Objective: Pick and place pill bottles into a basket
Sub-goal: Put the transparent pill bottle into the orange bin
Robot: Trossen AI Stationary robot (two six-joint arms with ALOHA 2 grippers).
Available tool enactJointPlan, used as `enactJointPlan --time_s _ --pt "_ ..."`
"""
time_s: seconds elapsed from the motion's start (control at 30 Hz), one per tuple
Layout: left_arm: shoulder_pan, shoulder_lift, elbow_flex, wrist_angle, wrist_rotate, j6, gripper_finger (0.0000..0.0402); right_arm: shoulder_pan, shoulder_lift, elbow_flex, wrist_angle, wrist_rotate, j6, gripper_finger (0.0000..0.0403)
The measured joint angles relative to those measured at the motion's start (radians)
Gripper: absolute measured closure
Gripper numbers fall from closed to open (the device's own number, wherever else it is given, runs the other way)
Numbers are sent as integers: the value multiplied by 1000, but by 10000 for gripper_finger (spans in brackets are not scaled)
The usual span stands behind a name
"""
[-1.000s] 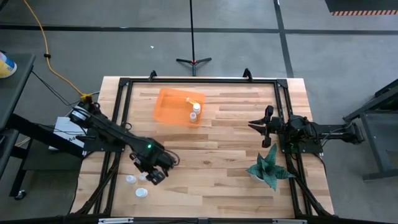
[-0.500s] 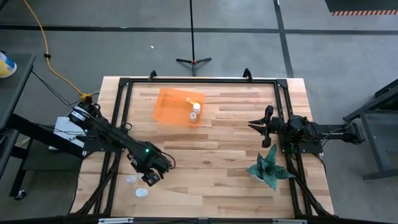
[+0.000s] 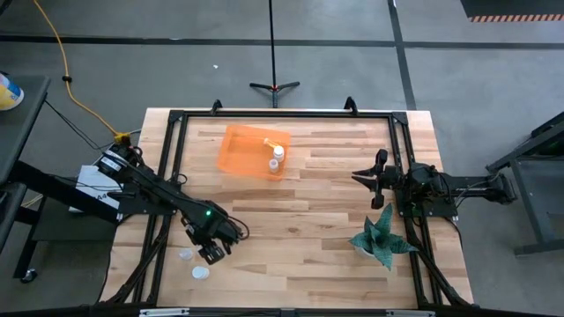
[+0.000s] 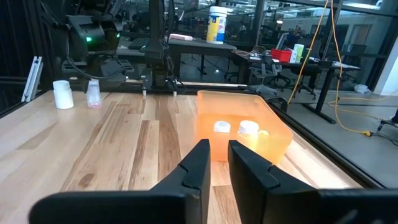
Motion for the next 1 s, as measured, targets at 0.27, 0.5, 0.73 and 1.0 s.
enactJointPlan --time_s 0.27,0.5,0.73,1.0 --pt "7 0 0 -1 4 125 230 0 0 0 0 0 -1 352" --pt "154 0 54 -47 32 292 230 0 0 0 0 0 -1 354" --pt "352 0 270 -270 -23 606 230 0 0 0 0 0 -9 353" --pt "620 -1 542 -397 -272 858 222 0 0 0 0 0 -10 355"
